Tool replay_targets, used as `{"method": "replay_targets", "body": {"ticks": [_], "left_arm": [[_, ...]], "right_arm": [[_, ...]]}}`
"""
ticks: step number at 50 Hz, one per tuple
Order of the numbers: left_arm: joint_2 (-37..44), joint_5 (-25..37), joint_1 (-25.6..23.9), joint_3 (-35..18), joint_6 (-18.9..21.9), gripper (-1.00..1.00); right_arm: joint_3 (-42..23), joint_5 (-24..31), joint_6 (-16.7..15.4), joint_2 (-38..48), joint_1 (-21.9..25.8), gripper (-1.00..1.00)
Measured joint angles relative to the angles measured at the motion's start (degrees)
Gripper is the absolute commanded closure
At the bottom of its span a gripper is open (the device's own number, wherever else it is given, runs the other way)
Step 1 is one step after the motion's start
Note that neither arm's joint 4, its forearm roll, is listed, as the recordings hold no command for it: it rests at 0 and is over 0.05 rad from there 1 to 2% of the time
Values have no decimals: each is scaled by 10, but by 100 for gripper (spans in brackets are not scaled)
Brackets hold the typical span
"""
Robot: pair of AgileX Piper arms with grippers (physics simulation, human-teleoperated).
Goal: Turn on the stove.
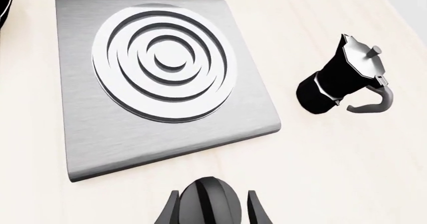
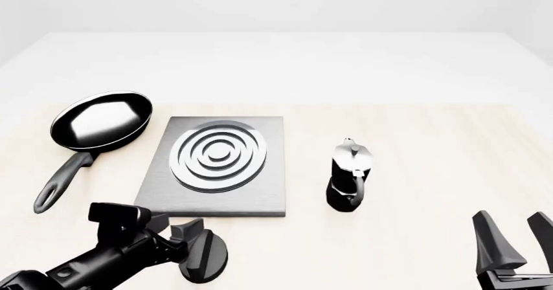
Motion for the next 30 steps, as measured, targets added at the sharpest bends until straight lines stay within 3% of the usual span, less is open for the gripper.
{"method": "replay_targets", "body": {"ticks": [30], "left_arm": [[90,-57,14,-1,2,-100]], "right_arm": [[0,3,12,-4,1,-100]]}}
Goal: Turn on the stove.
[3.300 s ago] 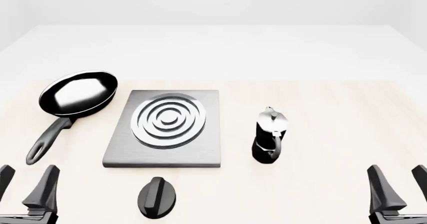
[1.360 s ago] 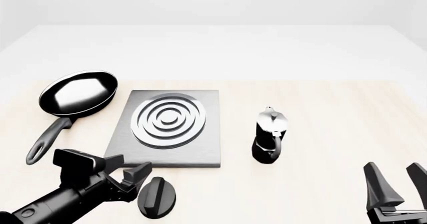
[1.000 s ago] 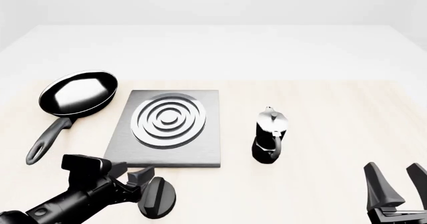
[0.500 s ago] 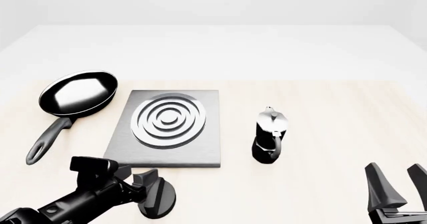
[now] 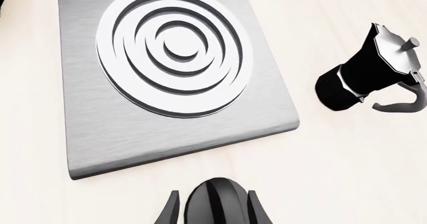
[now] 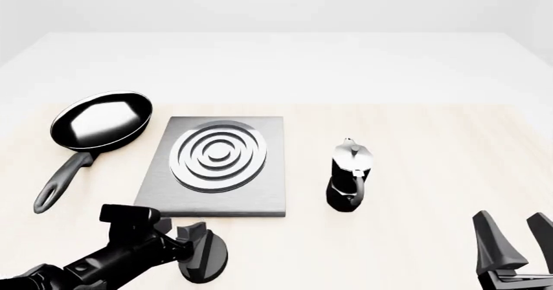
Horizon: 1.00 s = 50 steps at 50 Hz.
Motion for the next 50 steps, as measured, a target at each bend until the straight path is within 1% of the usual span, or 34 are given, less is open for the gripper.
{"method": "replay_targets", "body": {"ticks": [14,28,50], "left_arm": [[36,-27,-3,1,-9,-100],[75,-57,-6,0,-20,-100],[136,-117,-18,3,-54,-100]], "right_arm": [[0,4,4,-4,0,-100],[0,-4,7,6,2,-100],[0,-2,10,5,3,-100]]}}
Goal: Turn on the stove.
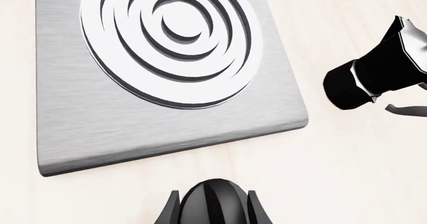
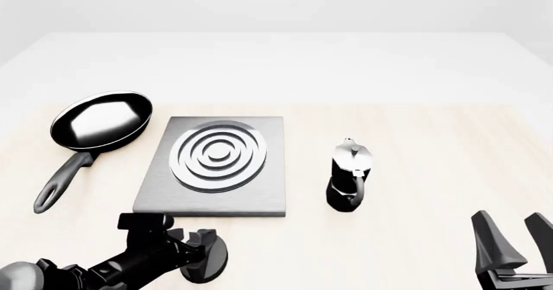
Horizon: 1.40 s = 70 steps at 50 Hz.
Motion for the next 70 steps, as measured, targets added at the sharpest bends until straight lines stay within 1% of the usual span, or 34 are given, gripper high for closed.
{"method": "replay_targets", "body": {"ticks": [12,31,42,49,63,67,70], "left_arm": [[27,-29,-3,0,-15,-100],[-21,6,32,-1,-1,-100],[-51,28,83,10,31,-100],[-63,36,106,17,45,-100],[-81,47,125,24,57,-100],[-101,57,127,26,66,-100],[-131,70,128,32,73,-100]], "right_arm": [[0,0,0,0,0,-100],[0,-2,0,3,1,-100],[0,-4,-1,5,2,-100],[0,-5,-1,7,2,-100],[0,-9,-2,12,2,-100],[0,-10,-2,13,2,-100],[0,-10,-3,13,2,-100]]}}
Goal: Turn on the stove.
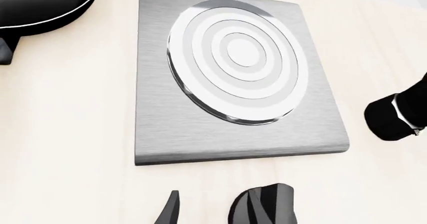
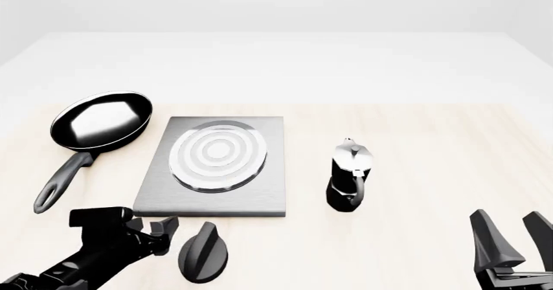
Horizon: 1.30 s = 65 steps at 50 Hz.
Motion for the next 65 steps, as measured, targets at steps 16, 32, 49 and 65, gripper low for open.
{"method": "replay_targets", "body": {"ticks": [16,32,49,65], "left_arm": [[-291,164,2,29,40,-100],[-611,410,7,9,33,-100],[-726,509,40,-52,24,-100],[-747,535,49,-70,45,-100]], "right_arm": [[0,4,-3,-5,0,-100],[0,6,-5,-8,0,-100],[0,8,-6,-10,1,-100],[0,14,-7,-18,1,-100]]}}
